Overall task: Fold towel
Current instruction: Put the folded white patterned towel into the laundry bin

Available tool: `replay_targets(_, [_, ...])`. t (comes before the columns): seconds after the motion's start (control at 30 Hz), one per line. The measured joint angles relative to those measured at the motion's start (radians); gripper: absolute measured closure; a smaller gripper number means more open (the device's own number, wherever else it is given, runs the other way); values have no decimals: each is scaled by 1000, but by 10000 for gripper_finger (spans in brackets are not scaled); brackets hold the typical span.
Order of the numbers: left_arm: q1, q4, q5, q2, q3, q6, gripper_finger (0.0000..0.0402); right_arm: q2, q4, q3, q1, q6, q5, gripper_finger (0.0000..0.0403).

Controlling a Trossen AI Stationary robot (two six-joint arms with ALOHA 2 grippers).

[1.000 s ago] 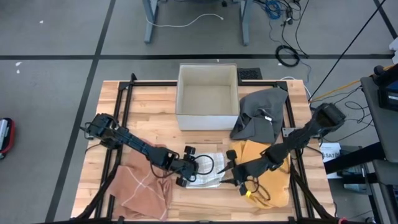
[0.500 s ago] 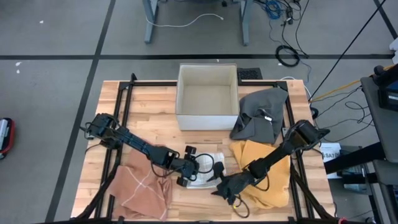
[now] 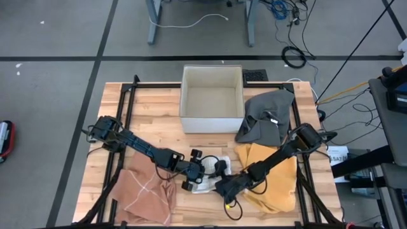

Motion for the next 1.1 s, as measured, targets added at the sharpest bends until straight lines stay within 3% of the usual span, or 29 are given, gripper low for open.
replay_targets(0.17, [0, 4, 8, 0, 0, -3, 241, 19, -23, 0, -3, 26, 56, 199])
replay_targets(0.43, [-8, 1, -7, -31, -1, -4, 241, 33, -26, 0, -24, 40, 39, 369])
replay_targets(0.7, [-65, -62, -108, -173, 2, 10, 241, 5, -46, 16, -22, 3, 80, 370])
replay_targets(1.1, [-277, -254, -485, -451, 3, -7, 241, -151, -630, 293, 2, -108, 216, 370])
